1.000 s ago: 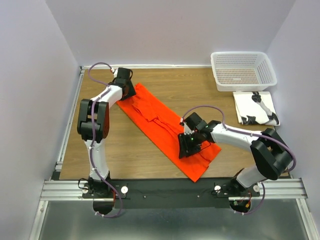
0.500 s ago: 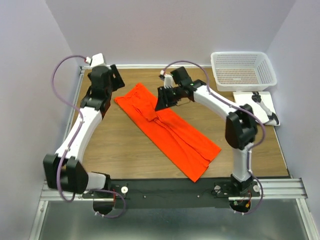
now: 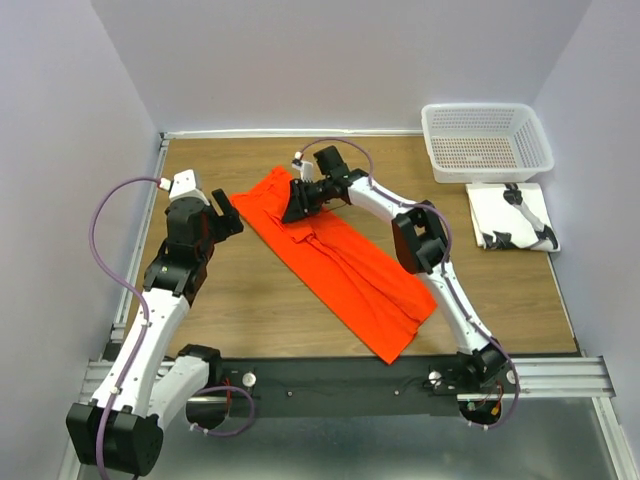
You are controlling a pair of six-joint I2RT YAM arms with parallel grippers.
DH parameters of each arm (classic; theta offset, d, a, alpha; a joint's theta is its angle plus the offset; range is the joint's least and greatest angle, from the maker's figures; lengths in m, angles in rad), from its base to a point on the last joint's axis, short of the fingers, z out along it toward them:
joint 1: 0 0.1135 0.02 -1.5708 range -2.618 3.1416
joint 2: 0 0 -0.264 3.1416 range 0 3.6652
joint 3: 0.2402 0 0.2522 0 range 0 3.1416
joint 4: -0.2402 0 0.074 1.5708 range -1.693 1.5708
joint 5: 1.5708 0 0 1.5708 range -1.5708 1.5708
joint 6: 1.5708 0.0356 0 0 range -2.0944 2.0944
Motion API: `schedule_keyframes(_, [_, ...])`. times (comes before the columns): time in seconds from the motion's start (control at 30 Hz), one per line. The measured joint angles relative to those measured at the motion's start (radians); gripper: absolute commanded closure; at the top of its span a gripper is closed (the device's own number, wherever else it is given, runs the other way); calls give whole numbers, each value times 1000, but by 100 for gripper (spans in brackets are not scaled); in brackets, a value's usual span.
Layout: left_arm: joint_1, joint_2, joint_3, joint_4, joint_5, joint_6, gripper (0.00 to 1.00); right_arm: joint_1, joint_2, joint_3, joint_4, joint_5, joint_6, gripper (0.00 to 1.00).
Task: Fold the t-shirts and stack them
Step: Fold the tshirt
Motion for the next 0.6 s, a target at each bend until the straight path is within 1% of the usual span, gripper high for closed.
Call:
schedule_keyframes(0.1, [0, -14, -5, -3, 19, -7, 16, -3, 47, 1, 64, -16, 66, 54])
schedule_keyframes(0.33, [0, -2, -16, -6, 51, -15, 16, -40, 58, -18, 230, 102, 217, 54])
schedule_keyframes(0.53, [0, 55, -16, 2, 77, -14, 15, -172, 56, -60, 365, 188, 321, 53])
schedule_keyframes(0.6, [0, 77, -16, 8, 88, -14, 15, -229, 56, -60, 383, 217, 327, 49])
